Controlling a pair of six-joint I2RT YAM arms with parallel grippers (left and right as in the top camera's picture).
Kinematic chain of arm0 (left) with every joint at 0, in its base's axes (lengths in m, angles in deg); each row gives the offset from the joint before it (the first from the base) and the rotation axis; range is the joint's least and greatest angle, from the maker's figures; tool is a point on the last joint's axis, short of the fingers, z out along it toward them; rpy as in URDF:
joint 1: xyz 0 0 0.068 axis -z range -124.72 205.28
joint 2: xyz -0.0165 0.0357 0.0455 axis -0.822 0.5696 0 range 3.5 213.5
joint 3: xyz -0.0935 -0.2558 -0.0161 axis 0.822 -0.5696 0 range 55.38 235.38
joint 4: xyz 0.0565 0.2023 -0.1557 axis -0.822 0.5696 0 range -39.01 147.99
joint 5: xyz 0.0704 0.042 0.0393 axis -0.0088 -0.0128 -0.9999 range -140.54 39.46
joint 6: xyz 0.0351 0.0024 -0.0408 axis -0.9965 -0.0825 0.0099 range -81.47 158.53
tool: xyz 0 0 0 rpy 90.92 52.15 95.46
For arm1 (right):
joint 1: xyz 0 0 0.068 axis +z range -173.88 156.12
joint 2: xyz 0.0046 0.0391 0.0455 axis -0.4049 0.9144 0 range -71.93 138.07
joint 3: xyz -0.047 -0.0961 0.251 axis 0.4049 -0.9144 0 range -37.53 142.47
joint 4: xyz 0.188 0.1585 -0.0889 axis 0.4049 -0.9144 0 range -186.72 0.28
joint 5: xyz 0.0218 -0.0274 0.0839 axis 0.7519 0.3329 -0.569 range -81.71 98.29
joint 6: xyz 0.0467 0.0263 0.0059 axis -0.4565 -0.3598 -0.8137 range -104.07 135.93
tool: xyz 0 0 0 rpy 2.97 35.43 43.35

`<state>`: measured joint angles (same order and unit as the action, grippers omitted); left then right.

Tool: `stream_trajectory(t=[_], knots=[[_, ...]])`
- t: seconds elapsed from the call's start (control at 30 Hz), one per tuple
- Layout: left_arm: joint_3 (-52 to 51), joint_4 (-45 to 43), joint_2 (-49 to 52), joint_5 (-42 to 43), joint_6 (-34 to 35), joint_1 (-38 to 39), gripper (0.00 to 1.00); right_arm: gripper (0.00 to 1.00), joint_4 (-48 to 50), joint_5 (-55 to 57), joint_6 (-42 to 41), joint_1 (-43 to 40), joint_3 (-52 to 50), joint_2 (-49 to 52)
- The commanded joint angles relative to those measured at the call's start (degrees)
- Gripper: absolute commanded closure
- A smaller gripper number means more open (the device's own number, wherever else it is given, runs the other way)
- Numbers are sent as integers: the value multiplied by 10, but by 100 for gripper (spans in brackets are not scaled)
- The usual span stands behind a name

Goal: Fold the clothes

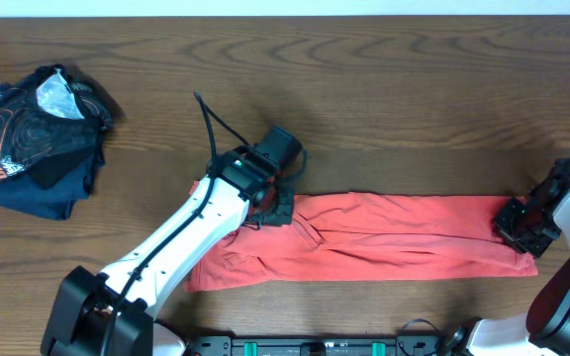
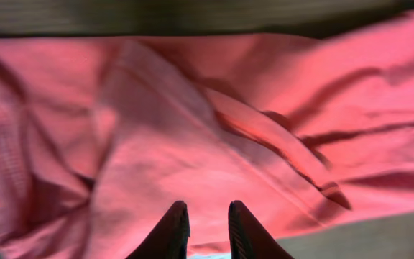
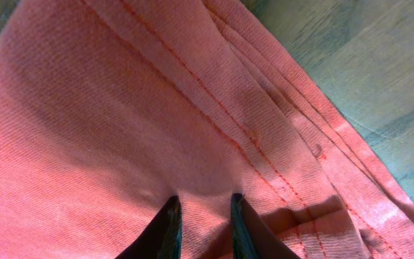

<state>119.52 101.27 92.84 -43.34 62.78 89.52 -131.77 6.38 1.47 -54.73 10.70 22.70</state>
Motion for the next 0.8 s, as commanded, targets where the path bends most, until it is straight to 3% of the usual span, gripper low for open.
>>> stream_trajectory(t=[0.0, 0.4, 0.77], knots=[[-32, 0, 6, -29, 21, -16, 80, 78, 4, -1, -3, 5, -22, 21], [-207, -83, 6, -28, 116, -126, 79, 77, 3, -1, -3, 5, -22, 21], [-218, -71, 6, -27, 125, -168, 79, 78, 3, -1, -3, 5, -22, 21]])
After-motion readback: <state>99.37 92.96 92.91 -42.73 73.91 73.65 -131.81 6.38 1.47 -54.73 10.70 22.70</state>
